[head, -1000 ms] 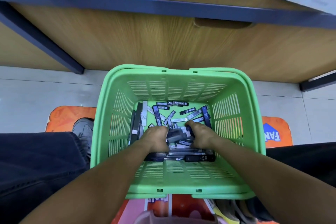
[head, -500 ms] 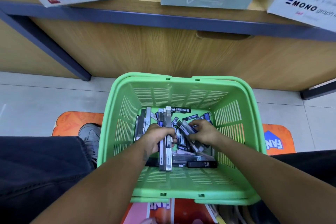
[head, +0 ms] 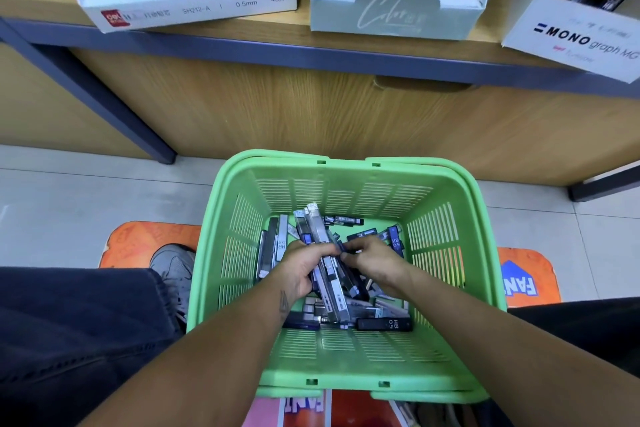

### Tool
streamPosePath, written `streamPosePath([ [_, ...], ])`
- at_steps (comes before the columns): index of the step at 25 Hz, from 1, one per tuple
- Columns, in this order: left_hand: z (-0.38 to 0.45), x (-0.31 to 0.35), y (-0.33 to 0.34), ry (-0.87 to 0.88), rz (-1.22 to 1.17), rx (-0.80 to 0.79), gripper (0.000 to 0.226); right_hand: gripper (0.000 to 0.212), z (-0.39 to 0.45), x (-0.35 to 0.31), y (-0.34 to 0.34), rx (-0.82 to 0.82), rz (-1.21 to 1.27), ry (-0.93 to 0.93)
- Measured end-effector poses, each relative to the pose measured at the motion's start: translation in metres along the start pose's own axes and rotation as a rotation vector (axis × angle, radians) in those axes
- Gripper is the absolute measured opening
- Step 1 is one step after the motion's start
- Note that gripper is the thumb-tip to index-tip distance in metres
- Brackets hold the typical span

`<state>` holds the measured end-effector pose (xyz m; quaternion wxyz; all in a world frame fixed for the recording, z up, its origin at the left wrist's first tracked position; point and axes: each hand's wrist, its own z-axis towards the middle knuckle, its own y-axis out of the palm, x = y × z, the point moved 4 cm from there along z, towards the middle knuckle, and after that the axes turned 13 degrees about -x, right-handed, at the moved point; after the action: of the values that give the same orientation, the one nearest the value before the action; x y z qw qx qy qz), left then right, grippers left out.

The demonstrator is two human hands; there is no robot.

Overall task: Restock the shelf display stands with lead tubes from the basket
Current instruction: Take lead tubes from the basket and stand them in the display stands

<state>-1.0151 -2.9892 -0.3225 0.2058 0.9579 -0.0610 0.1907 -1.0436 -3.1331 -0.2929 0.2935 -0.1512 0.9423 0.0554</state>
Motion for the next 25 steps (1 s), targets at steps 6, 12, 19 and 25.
streamPosePath([
  [6, -0.019, 0.006, 0.014, 0.02, 0.073, 0.021, 0.092, 0.035, 0.0, 0.005, -0.018, 0.059, 0.065, 0.014],
  [12, -0.027, 0.016, 0.019, 0.098, 0.178, 0.024, 0.122, 0.026, -0.016, -0.007, -0.023, 0.041, 0.147, -0.08],
  [19, -0.057, 0.034, 0.038, 0.103, 0.355, -0.096, 0.084, 0.017, -0.049, -0.038, -0.043, -0.083, 0.056, -0.087],
  [25, -0.105, 0.073, 0.081, 0.188, 0.475, -0.33, 0.049, 0.02, -0.104, -0.093, -0.064, -0.219, -0.069, -0.124],
])
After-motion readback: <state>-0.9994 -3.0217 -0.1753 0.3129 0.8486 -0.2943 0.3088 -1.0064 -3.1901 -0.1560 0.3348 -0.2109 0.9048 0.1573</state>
